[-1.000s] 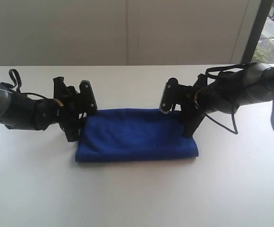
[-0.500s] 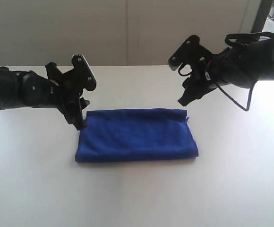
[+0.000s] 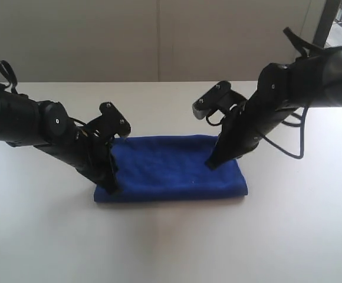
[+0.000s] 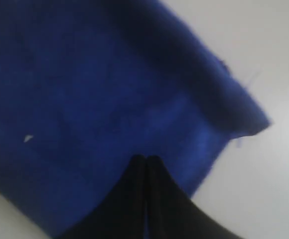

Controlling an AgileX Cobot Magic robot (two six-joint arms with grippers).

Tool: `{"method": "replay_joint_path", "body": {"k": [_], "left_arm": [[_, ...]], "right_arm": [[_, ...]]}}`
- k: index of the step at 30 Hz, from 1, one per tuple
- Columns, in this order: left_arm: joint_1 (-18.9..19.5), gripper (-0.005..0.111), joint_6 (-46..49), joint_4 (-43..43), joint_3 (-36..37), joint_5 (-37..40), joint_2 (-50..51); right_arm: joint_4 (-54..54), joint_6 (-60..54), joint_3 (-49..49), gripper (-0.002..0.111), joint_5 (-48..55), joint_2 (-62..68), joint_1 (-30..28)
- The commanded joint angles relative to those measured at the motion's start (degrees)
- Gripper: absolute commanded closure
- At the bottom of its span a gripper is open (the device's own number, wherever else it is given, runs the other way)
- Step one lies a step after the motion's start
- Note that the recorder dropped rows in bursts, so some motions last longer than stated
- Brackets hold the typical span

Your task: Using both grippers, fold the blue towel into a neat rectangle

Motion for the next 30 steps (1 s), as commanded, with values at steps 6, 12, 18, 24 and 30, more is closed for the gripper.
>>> {"method": "replay_joint_path", "body": {"k": [6, 12, 18, 24, 30], "left_arm": [[-0.2, 0.107, 1.6, -0.6, 0.2, 7.2, 0.9], [0.3, 0.107, 1.5, 5.4, 0.2, 9.9, 0.9], [3.0, 0.107, 1.4, 8.1, 0.2, 12.0, 0.1], [3.8, 0.107, 1.3, 8.1, 0.2, 11.3, -1.7], [3.8, 0.107, 1.3, 7.3, 0.2, 9.3, -3.7]], "right_arm": [[4.4, -4.5, -0.1, 0.108, 9.0, 5.2, -0.1], [3.1, -4.5, -0.1, 0.108, 14.0, 5.5, -0.1], [-4.6, -3.8, -0.9, 0.108, 16.3, 1.5, 0.0], [-5.3, -0.9, -3.6, 0.108, 6.9, -2.3, -0.1], [-0.7, 0.0, -4.1, 0.108, -0.4, 1.1, -0.1]]}}
